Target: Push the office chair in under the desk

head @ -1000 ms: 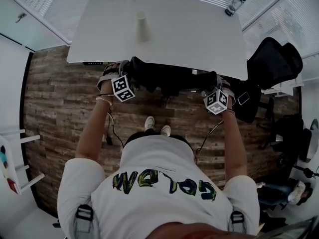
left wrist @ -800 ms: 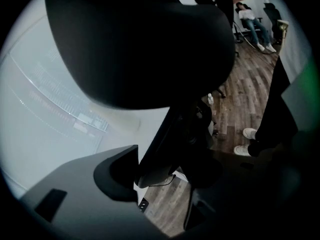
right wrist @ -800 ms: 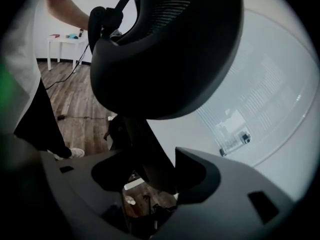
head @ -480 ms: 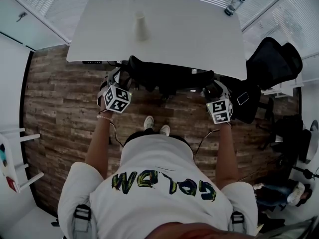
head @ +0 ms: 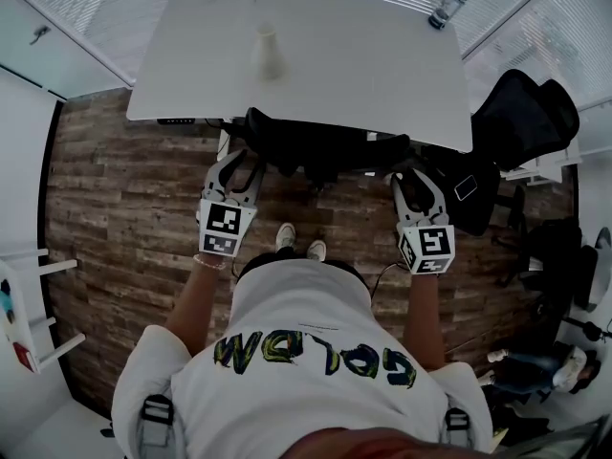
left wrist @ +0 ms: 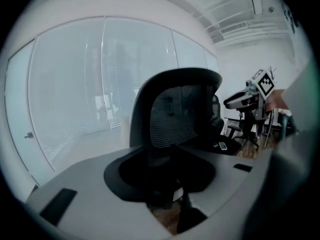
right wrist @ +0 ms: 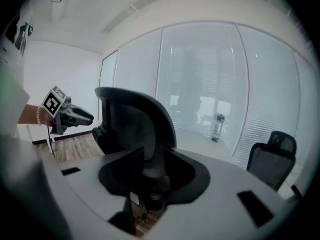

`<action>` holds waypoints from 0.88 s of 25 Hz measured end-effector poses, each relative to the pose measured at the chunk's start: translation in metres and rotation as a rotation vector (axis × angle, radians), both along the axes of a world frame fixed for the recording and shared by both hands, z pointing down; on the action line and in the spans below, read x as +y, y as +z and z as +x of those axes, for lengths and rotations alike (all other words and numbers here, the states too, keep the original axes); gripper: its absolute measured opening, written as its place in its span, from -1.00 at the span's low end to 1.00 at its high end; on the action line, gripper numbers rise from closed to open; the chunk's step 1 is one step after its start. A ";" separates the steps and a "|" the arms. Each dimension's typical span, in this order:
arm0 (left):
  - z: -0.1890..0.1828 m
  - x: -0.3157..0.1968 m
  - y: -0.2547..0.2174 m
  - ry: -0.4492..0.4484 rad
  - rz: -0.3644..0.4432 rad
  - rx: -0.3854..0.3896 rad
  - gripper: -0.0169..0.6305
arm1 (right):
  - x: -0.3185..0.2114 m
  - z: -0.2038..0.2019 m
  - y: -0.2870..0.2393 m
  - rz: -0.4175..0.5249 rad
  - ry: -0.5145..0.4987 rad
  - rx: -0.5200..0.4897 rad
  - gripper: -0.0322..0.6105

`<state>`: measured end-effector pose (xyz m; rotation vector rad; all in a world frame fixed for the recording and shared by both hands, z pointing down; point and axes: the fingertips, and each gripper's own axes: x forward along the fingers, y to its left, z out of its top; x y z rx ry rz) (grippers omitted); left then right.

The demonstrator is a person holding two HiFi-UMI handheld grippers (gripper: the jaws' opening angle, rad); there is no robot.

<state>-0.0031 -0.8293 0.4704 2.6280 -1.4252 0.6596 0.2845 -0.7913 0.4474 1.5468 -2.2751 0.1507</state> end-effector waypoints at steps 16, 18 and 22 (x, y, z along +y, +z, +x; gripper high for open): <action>0.031 0.037 -0.126 -0.045 0.174 0.333 -0.90 | 0.034 -0.071 -0.128 0.220 -0.036 -0.124 -0.74; 0.032 0.038 -0.135 -0.049 0.194 0.336 -0.91 | 0.035 -0.075 -0.136 0.238 -0.036 -0.116 -0.78; 0.036 0.040 -0.149 -0.042 0.224 0.344 -0.91 | 0.035 -0.081 -0.149 0.268 -0.033 -0.123 -0.82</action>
